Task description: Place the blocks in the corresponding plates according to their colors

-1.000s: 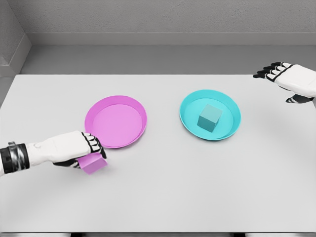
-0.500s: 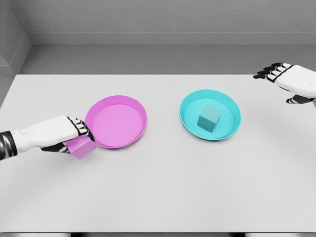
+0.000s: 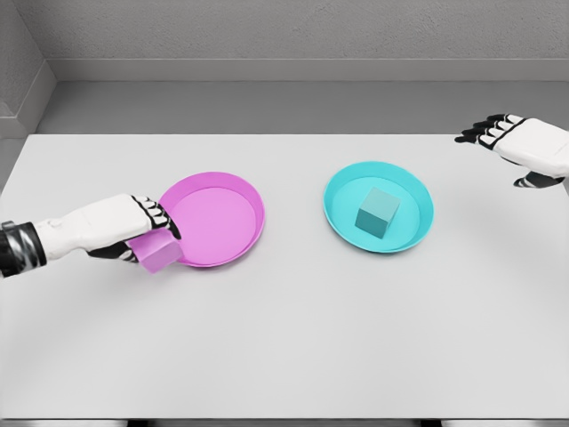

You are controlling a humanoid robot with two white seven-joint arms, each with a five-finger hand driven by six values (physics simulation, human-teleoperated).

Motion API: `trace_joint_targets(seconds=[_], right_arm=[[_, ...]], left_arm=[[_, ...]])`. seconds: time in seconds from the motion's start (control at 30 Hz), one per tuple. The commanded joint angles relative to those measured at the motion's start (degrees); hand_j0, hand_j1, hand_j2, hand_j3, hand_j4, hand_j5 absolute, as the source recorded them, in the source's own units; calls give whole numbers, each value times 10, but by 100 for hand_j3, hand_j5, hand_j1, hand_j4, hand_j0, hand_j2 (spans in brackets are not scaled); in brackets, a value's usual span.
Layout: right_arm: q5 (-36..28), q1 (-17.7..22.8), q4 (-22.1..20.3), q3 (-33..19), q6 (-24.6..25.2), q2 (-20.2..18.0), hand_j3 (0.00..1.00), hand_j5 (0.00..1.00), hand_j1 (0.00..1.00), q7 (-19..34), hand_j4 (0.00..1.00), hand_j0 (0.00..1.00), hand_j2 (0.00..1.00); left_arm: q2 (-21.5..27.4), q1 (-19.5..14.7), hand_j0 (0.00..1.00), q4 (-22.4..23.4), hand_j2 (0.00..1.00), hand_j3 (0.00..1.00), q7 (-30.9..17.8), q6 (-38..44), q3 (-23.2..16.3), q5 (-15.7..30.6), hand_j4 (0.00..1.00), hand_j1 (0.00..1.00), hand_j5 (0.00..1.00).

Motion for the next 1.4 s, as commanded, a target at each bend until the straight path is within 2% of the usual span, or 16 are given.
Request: trace_joint_targets(seconds=[0.0,0.37,0.5,0.63,1.0,1.13,1.2,1.23,1.3,1.37], right_arm=[[-3,-1,0,-1,0,-1,100,100,100,0,100,100,100],[-3,3,0,-1,0,-1,100,100,100,0,100,100,100],[-3,3,0,-1,0,-1,100,100,100,0,100,100,100],[-3,3,0,-1,0,-1,100,100,100,0,100,100,100],[-3,3,0,0,0,0,100,100,100,1,100,100,100],[-3,3,0,0,0,0,100,100,100,1,100,100,100],[-3,3,0,0,0,1,100,100,100,1,100,100,100],[-3,3,0,0,0,0,100,100,100,1,100,100,100],[-3,3,0,0,0,0,100,100,100,1,100,100,100],[-3,3,0,0,0,0,100,100,100,1,100,100,100]], left_arm=[[-6,0,59,9,59,59,-3,1,-1,3,59,59,59],[-40,-33,59,25,59,59,-16,1,-17,-3,59,59,59],[-56,-49,59,45,59,59,-16,1,-19,-5,59,59,59],[-71,-76,59,53,59,59,-16,1,-47,-11,59,59,59],[-101,-101,60,61,60,60,-22,1,-64,-24,60,60,60],[-111,-111,64,66,64,64,-22,1,-64,-28,64,64,64],[-112,-113,69,65,69,69,-22,1,-64,-29,69,69,69],[-113,-113,77,65,77,77,-22,1,-64,-29,77,77,77],[-117,-113,100,64,100,100,-21,1,-64,-28,100,100,100],[-117,-113,100,64,100,100,-21,1,-64,-26,100,100,100]])
